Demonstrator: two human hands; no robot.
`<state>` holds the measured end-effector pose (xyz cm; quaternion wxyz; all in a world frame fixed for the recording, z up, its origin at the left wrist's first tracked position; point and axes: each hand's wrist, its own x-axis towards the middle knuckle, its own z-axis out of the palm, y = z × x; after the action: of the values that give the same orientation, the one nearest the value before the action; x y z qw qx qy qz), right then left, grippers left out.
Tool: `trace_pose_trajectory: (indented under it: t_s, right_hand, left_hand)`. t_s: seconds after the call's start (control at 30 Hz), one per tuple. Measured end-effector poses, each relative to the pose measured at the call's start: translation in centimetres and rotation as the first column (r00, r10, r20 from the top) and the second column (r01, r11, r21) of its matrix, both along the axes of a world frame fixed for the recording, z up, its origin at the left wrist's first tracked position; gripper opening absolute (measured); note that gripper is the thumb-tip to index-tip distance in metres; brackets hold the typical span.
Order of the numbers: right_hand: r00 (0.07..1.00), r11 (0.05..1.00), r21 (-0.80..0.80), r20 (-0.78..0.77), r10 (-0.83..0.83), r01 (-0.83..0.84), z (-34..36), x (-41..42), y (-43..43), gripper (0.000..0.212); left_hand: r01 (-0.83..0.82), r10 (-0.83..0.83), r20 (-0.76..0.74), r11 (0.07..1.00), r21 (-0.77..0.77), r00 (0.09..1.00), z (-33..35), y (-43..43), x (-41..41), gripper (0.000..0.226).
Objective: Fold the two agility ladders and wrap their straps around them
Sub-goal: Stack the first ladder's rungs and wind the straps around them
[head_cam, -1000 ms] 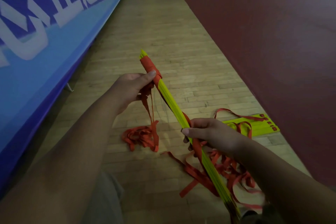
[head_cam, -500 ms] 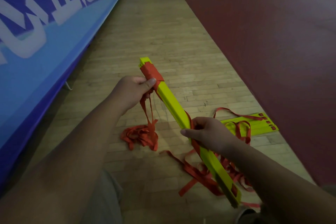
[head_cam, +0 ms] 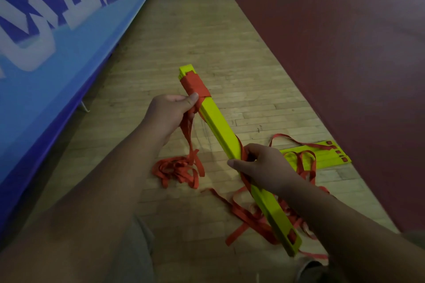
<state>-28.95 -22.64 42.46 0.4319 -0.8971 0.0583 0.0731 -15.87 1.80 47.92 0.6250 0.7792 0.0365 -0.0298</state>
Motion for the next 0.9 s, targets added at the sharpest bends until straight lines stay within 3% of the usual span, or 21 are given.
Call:
trace_pose_trajectory:
  t_s: [0.13,0.43,0.67,0.9]
  right_hand:
    - [0.999,0.997,-0.071,0.031,-0.016,0.018,-0.5,0.0,0.0,0.042]
    - [0.999,0.967,-0.254,0.048,0.014,-0.001,-0.6,-0.4,0.1,0.041]
    - [0.997,0.947,-0.316,0.038,0.074,-0.058,-1.2,-0.5,0.7,0.039]
    - [0.995,0.947,-0.308,-0.001,0.097,-0.093,-1.1,-0.4,0.9,0.03]
  left_hand:
    - [-0.023,0.017,0.041,0.99,0.14,0.999,-0.3,0.2,-0.1,0.026]
    - [-0.033,0.022,0.043,0.954,0.297,0.999,0.9,-0.7,-1.8,0.031]
    - [0.003,-0.021,0.036,0.894,0.448,0.999,1.3,-1.7,-3.0,0.06]
    - [0.002,0.003,-0.011,0.911,0.412,1.0,0.5,-1.9,-2.4,0.053]
